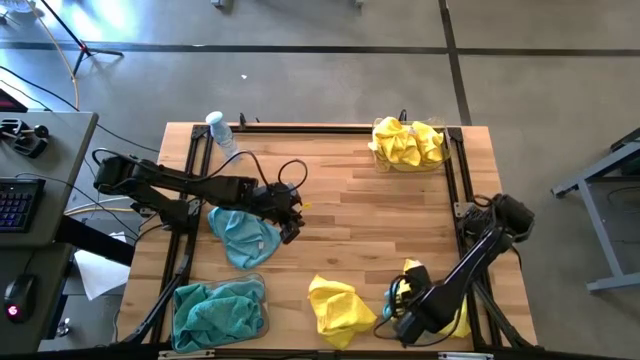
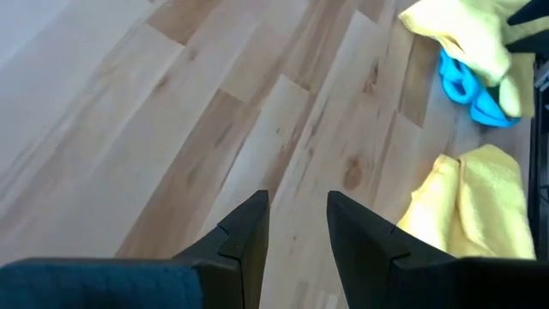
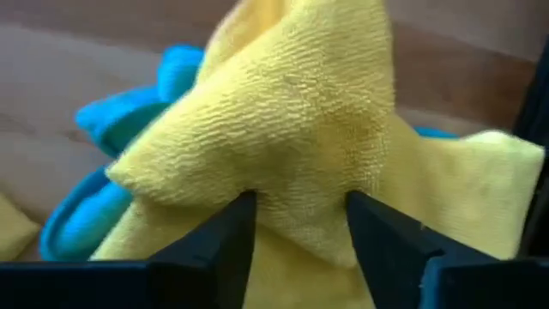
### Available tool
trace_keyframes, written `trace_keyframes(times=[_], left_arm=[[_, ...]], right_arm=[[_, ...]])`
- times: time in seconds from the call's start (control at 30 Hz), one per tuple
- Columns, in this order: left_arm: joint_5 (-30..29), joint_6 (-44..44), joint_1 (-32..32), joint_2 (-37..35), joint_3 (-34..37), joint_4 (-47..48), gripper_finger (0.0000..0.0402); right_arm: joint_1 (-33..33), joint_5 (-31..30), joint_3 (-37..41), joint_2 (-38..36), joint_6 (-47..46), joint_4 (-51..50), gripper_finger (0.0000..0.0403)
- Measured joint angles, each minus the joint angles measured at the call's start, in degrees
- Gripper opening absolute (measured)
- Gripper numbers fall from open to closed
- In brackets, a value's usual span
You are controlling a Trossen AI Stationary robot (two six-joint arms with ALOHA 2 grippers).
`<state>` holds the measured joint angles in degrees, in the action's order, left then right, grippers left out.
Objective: Sort microfiber towel by color & place in baskets
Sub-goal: Put the yellow microfiber towel into the top transparent bin
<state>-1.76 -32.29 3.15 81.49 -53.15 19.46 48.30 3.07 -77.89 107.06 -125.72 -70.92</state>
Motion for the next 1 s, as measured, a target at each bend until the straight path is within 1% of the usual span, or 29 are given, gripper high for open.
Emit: trace_keyframes(times=[0.1, 0.23, 0.27, 0.3, 0.37, 0.43, 0.57, 0.7, 0.8, 1.0], left_arm=[[0.0, 0.1, 0.3, 0.0, 0.0, 0.0, 0.0108], [0.8, 0.5, 0.3, 0.0, 0.0, 0.2, 0.0108], [1.1, 0.5, 0.3, 0.0, 0.0, 0.2, 0.0108], [1.2, 0.5, 0.3, 0.0, 0.0, 0.2, 0.0108], [1.3, 0.5, 0.3, 0.0, 0.0, 0.2, 0.0108], [1.3, 0.5, 0.3, 0.0, 0.0, 0.2, 0.0108], [1.3, 0.5, 0.3, 0.0, 0.0, 0.2, 0.0108], [1.2, 0.7, 0.2, 0.0, 0.0, 0.2, 0.0108], [1.2, 0.1, 0.2, 0.0, 0.0, 0.2, 0.0108], [1.1, 0.0, 0.2, 0.0, 0.0, 0.2, 0.0108]], right_arm=[[0.5, -2.0, 0.0, 0.1, -0.9, -0.5, 0.0125], [0.6, -3.3, 0.0, -0.8, -0.3, -2.1, 0.0026], [0.5, -4.4, 0.0, -1.5, -0.2, -2.6, 0.0013], [0.5, -5.2, 0.0, -2.4, -0.1, -3.0, 0.0011], [0.5, -6.3, 0.0, -4.6, 0.0, -3.2, 0.0021], [0.5, -5.8, 0.0, -6.5, 0.0, -3.2, 0.0028], [0.6, -5.5, 0.0, -9.1, 0.0, -3.0, 0.0030], [0.5, -3.0, 0.0, -9.8, 0.9, -2.6, 0.0039], [0.5, -0.8, 0.0, -9.8, 0.7, -2.2, 0.0065], [0.9, -1.4, 0.0, -9.2, -1.5, -2.3, 0.0142]])
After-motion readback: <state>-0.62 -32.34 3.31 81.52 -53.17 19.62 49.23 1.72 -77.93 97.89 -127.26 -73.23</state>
